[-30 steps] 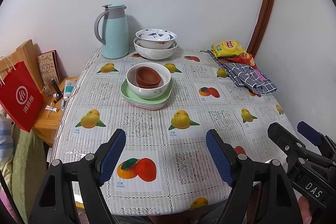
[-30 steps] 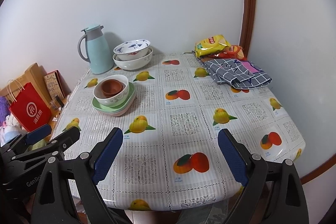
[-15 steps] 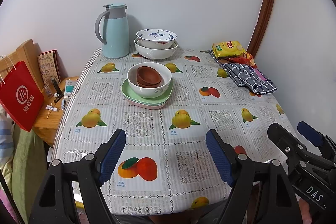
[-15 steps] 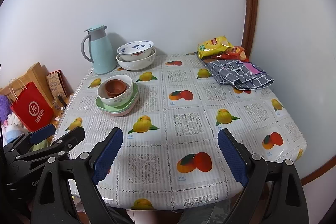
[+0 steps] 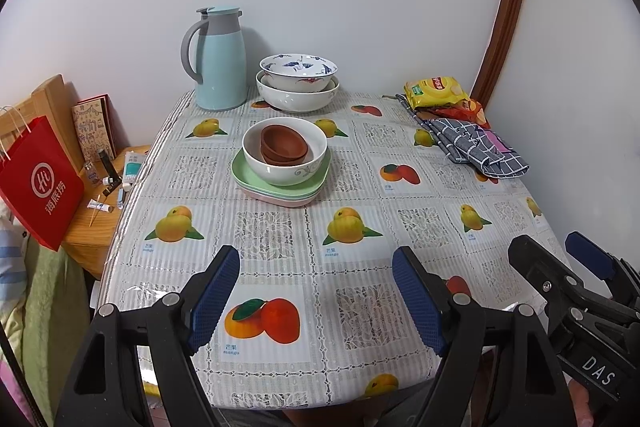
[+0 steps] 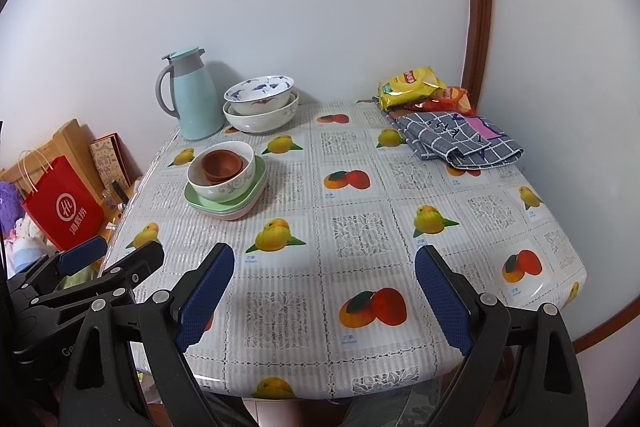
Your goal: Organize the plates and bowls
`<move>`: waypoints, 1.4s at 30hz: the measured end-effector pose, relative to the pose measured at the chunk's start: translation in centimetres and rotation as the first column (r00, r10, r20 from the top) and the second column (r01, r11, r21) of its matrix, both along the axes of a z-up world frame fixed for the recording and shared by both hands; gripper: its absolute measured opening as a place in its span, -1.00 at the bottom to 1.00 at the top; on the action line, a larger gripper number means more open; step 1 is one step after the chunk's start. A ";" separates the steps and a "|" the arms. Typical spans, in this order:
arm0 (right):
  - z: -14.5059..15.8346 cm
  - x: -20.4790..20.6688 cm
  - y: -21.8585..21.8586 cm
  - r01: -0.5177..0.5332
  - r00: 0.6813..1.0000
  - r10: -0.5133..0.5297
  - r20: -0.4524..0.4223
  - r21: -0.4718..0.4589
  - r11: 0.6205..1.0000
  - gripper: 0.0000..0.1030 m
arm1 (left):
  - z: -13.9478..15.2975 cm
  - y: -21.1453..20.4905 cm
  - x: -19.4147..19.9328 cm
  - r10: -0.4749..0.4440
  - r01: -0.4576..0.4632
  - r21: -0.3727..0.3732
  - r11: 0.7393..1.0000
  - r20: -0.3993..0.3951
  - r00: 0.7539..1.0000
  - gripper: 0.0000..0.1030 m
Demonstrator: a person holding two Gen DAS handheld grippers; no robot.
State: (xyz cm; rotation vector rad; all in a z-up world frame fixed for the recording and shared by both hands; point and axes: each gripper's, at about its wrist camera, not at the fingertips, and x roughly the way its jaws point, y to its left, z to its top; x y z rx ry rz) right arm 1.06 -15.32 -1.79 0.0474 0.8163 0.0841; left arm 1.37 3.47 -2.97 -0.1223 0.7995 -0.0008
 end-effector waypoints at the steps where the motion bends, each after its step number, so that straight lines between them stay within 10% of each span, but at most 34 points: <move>1: 0.0 0.0 0.0 0.000 1.000 0.000 -0.001 0.001 1.000 0.77 | 0.0 0.0 0.0 0.001 -0.001 0.001 1.000 -0.001 1.000 0.50; 42: 0.1 0.3 0.0 -0.008 1.000 0.008 0.010 0.014 1.000 0.79 | 0.4 0.2 0.4 0.009 -0.010 0.026 1.000 0.012 1.000 0.58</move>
